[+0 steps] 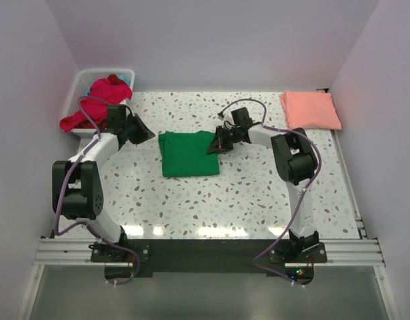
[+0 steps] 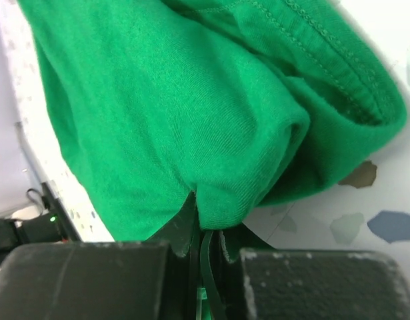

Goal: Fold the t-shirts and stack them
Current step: Neatly place the folded tshirt to the corner

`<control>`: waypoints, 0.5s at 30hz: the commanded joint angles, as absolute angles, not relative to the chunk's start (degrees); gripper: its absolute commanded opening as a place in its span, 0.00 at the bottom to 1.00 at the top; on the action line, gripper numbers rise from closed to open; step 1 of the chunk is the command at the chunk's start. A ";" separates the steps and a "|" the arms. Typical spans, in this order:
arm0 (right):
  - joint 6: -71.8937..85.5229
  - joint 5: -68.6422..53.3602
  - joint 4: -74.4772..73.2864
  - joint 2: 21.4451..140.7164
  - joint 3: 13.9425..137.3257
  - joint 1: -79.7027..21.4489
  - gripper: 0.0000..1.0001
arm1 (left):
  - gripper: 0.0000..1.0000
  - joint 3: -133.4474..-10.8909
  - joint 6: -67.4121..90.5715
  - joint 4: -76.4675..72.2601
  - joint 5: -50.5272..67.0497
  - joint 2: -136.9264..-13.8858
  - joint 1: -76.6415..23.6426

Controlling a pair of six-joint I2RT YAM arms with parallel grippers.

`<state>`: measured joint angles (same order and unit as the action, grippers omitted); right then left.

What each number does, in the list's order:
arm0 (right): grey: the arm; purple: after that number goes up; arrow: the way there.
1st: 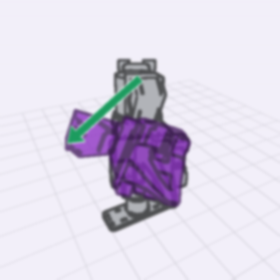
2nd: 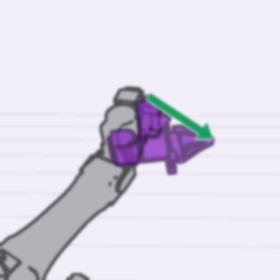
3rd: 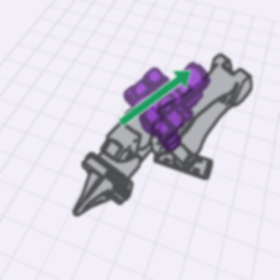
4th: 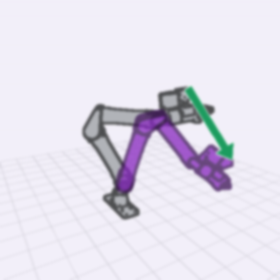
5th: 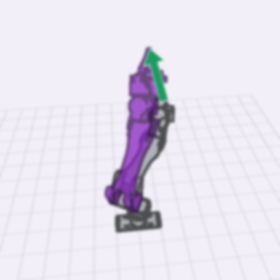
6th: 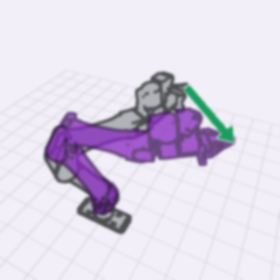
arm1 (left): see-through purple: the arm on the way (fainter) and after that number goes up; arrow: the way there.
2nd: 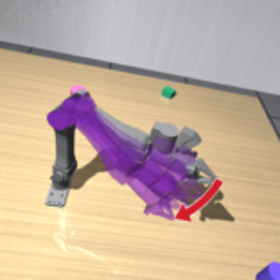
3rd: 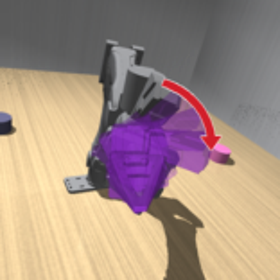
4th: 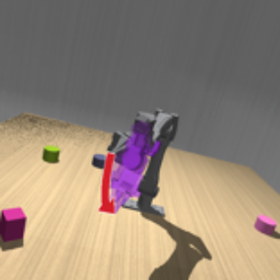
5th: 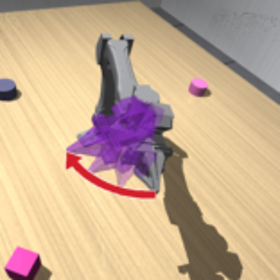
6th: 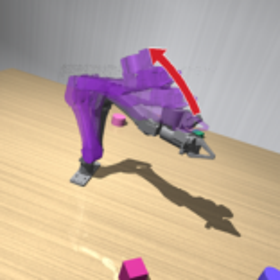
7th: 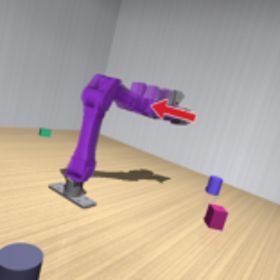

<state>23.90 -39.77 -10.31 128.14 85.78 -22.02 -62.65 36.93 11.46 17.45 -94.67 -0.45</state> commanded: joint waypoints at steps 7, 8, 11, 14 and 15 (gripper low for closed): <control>15.65 -7.78 -28.47 121.47 91.75 -22.50 0.00 | 0.18 -61.70 36.39 9.84 18.98 -91.41 1.41; 14.95 -5.91 -30.39 121.38 92.80 -22.41 0.00 | 0.18 -61.70 36.39 9.84 19.07 -91.23 1.41; 12.75 1.04 -32.69 120.94 96.14 -22.41 0.00 | 0.18 -61.61 36.12 9.76 18.46 -90.88 1.41; 10.73 6.91 -33.75 121.11 99.39 -21.97 0.00 | 0.18 -61.79 35.60 9.67 18.11 -90.79 1.49; 10.29 8.07 -34.19 121.37 101.41 -21.62 0.00 | 0.18 -61.79 35.42 9.75 18.02 -90.79 1.49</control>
